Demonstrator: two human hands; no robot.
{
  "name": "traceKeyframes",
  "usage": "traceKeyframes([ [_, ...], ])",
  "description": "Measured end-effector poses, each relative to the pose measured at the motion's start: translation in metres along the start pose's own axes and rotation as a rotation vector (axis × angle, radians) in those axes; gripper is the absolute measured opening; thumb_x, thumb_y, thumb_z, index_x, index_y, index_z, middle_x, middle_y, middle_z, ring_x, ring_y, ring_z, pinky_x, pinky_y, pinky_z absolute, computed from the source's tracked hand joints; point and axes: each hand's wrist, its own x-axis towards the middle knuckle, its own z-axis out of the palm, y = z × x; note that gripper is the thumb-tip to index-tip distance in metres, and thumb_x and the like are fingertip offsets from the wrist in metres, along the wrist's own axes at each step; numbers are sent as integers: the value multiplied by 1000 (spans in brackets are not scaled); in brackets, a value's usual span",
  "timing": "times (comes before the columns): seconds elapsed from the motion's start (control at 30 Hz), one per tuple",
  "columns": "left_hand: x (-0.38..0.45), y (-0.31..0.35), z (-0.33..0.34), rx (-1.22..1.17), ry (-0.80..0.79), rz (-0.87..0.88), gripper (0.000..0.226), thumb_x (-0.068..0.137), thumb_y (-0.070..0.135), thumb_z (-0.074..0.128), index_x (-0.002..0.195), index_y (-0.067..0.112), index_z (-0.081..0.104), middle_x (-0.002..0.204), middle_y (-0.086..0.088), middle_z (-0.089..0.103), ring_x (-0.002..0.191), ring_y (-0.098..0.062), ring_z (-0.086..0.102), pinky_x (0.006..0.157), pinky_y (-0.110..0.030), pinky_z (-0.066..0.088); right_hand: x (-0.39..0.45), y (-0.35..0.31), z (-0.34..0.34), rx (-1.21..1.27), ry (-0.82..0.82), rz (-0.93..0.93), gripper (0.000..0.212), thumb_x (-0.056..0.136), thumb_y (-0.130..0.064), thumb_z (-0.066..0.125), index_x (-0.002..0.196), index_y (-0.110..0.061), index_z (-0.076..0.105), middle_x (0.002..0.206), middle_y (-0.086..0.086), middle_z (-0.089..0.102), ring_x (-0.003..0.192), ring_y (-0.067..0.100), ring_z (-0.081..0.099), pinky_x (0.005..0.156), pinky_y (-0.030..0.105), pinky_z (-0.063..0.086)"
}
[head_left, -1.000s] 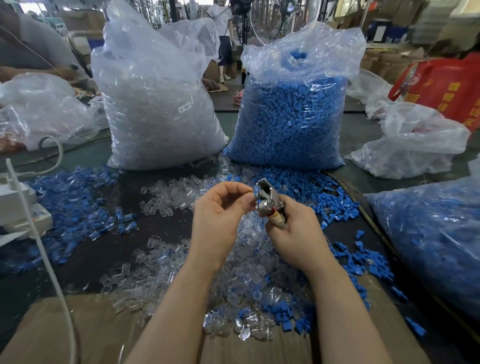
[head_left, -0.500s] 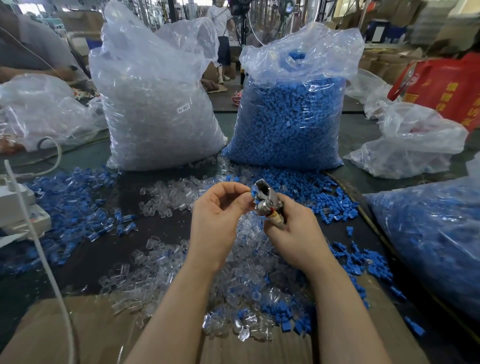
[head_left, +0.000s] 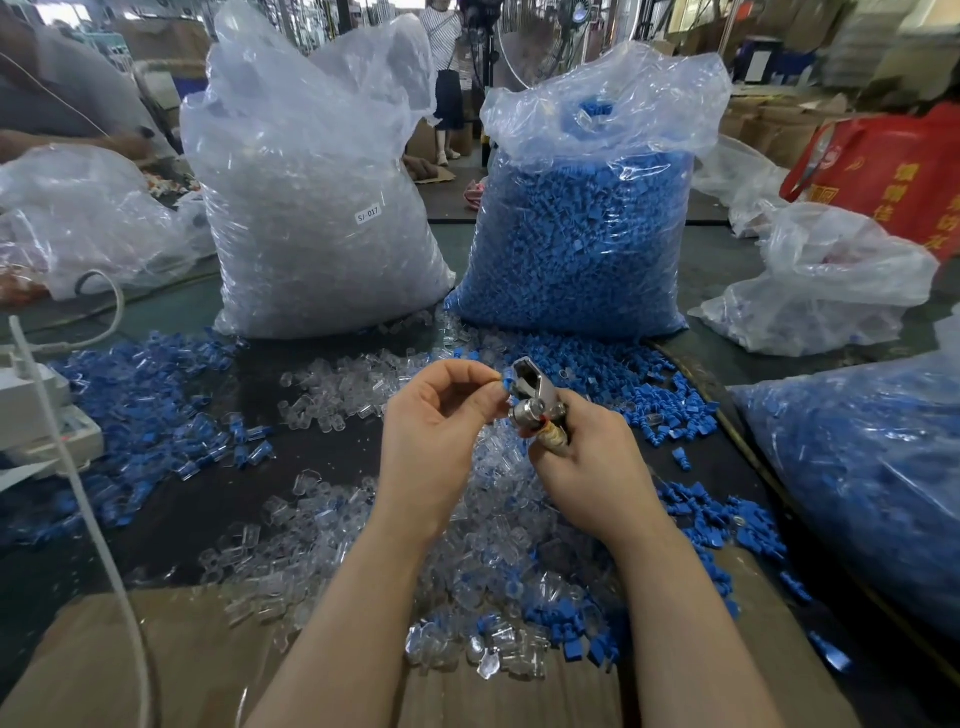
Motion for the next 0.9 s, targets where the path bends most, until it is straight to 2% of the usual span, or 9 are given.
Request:
traceKeyframes([
  [0.17, 1, 2, -2, -1, 13, -24, 14, 85, -1, 70, 85, 13, 70, 78, 2, 73, 75, -9, 69, 71, -19, 54, 0, 1, 1, -9, -4, 1, 13, 73, -22, 52, 84, -22, 57, 64, -5, 58, 63, 21, 54, 56, 39, 45],
  [0.27, 6, 6, -13, 31, 46, -70, 14, 81, 1, 74, 83, 15, 73, 78, 0, 75, 74, -11, 71, 69, -17, 54, 1, 1, 2, -36, 12, 10, 17, 70, -29, 48, 84, -24, 55, 64, -5, 58, 63, 19, 53, 55, 35, 39],
  [0.33, 12, 5, -34, 200, 147, -84, 16, 80, 6, 77, 81, 22, 74, 76, 2, 75, 72, -9, 70, 68, -19, 56, 1, 3, 2, -66, 25, 20, 17, 70, -31, 47, 82, -22, 53, 63, -5, 56, 62, 17, 51, 53, 33, 36],
  [0.43, 16, 2, -80, 691, 410, -74, 7, 81, 16, 78, 85, 22, 76, 81, 4, 74, 74, -11, 66, 76, -29, 53, 1, 7, 0, -84, 41, 32, 7, 77, -26, 56, 82, -22, 53, 61, -3, 56, 58, 16, 51, 51, 33, 36],
  [0.53, 10, -7, -118, 1091, 592, -154, 8, 88, 14, 71, 93, 13, 76, 90, -7, 73, 80, -20, 59, 74, -37, 46, 1, 9, 1, -99, 42, 23, 7, 81, -22, 60, 82, -24, 52, 60, -4, 56, 57, 16, 50, 51, 33, 35],
  [0.63, 7, -15, -135, 1208, 634, -312, 12, 90, 8, 66, 96, 7, 76, 97, -21, 71, 93, -40, 62, 76, -45, 50, 2, 8, 3, -115, 33, 29, 10, 82, -22, 60, 80, -25, 51, 60, -5, 56, 56, 15, 50, 51, 33, 36],
  [0.77, 8, -22, -143, 1232, 650, -401, 15, 89, 5, 65, 99, 5, 76, 101, -25, 69, 95, -43, 63, 77, -48, 53, 1, 9, 3, -135, 26, 45, 7, 82, -24, 61, 83, -23, 54, 62, -5, 58, 58, 14, 52, 51, 32, 37],
  [0.9, 10, -22, -142, 1279, 624, -443, 21, 91, 12, 65, 109, 6, 73, 105, -24, 68, 98, -42, 62, 81, -48, 52, 1, 8, 3, -149, 25, 57, 9, 81, -24, 60, 80, -24, 52, 60, -6, 56, 56, 11, 50, 49, 28, 33],
])
